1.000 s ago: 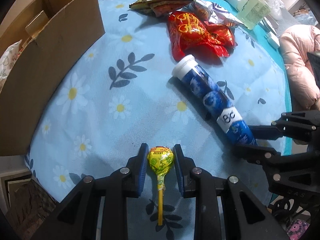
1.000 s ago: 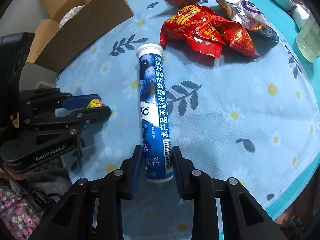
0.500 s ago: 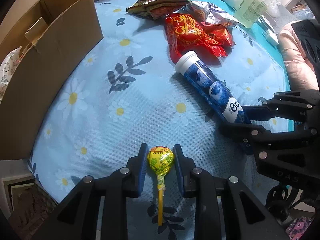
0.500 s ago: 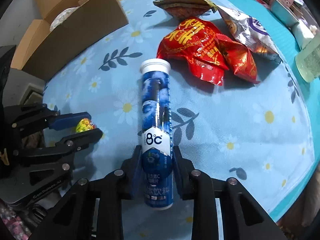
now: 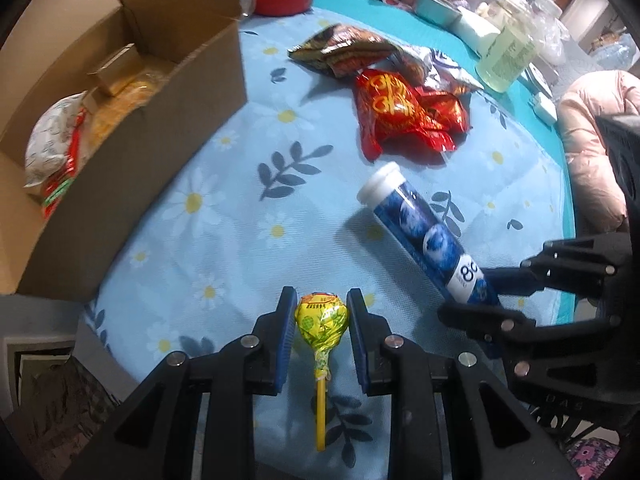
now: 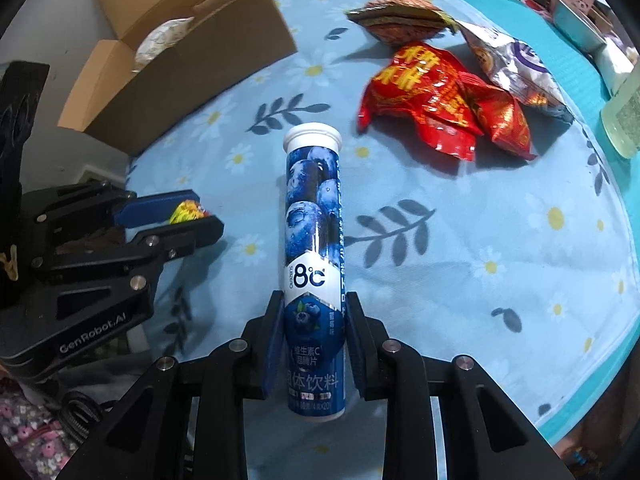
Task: Organize snacks
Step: 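Carry the lollipop with left tool while right tool carries the tube to the box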
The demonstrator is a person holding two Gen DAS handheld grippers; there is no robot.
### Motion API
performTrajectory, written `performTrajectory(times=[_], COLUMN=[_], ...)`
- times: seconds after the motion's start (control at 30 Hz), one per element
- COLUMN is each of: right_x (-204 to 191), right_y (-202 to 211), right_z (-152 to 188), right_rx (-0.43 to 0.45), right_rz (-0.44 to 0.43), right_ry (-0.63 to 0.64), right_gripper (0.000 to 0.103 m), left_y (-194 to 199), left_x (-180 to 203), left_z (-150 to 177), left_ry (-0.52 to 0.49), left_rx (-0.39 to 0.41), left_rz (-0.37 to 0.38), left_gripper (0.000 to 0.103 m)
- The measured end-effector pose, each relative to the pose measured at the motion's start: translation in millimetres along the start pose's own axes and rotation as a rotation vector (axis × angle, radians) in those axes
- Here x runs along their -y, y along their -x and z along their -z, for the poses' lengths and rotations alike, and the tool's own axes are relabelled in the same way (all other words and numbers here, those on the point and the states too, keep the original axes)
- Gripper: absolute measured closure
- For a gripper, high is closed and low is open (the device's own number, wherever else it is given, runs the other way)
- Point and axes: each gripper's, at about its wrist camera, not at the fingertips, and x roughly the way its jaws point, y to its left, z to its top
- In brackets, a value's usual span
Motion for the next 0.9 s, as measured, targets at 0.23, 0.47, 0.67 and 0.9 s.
performTrajectory(times=[0.23, 0.47, 0.67, 0.9], right_x=[-27, -45, -70, -95], right_y=[15, 24, 44, 73], right_z=[5, 1, -8, -29], right_rx=[0.017, 0.035, 0.071, 0.135], right_rz=[-0.016, -0.048, -0.076, -0.098], right_ry=[0.076, 0.144, 0.207, 0.277], right_gripper=[0.075, 0.075, 0.075, 0.075], left_y=[24, 51, 81, 119], left_x=[-11, -26, -42, -58], left_z=[15, 27, 29, 19], left_ry=[0.049, 0.096, 0.155, 0.195], left_rx=[0.048, 0.101, 0.161, 0.248], left_rz=[-0.039, -0.096, -0.129, -0.152], left_gripper=[0.078, 0.078, 0.078, 0.078])
